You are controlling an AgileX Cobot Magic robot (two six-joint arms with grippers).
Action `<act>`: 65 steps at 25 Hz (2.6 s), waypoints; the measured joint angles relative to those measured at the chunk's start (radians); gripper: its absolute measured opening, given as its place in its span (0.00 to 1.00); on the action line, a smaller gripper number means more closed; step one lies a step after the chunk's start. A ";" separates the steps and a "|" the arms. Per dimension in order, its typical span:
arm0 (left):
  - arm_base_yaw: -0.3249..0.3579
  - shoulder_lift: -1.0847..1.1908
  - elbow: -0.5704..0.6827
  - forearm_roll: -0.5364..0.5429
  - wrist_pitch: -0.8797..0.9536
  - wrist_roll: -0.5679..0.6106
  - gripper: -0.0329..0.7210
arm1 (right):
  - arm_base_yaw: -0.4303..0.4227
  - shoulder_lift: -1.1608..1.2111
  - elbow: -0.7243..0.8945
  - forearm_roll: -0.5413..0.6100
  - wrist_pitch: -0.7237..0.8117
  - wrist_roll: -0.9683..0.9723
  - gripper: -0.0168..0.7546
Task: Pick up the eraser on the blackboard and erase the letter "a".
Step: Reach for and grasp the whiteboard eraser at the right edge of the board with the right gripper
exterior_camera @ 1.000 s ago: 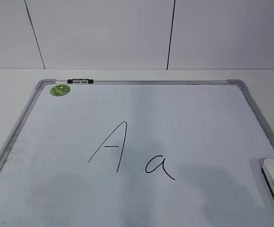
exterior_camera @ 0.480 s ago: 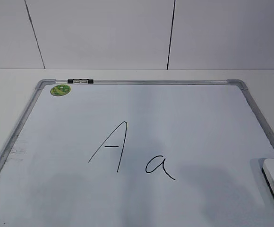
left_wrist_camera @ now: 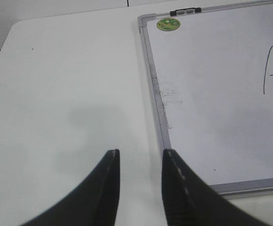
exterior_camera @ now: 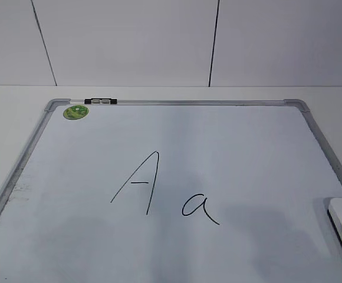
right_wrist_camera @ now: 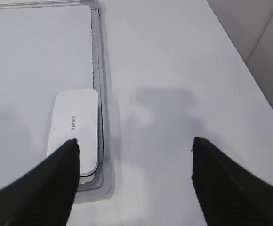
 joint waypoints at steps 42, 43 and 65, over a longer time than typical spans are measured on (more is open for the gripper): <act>0.000 0.000 0.000 0.000 0.000 0.000 0.35 | 0.028 0.879 -0.316 0.323 -0.037 -0.048 0.79; 0.000 0.000 0.000 0.000 0.000 0.000 0.35 | 0.028 0.907 -0.321 0.333 -0.021 -0.054 0.79; 0.000 0.000 0.000 0.000 0.000 0.000 0.36 | 0.117 1.154 -0.348 0.209 0.078 0.021 0.79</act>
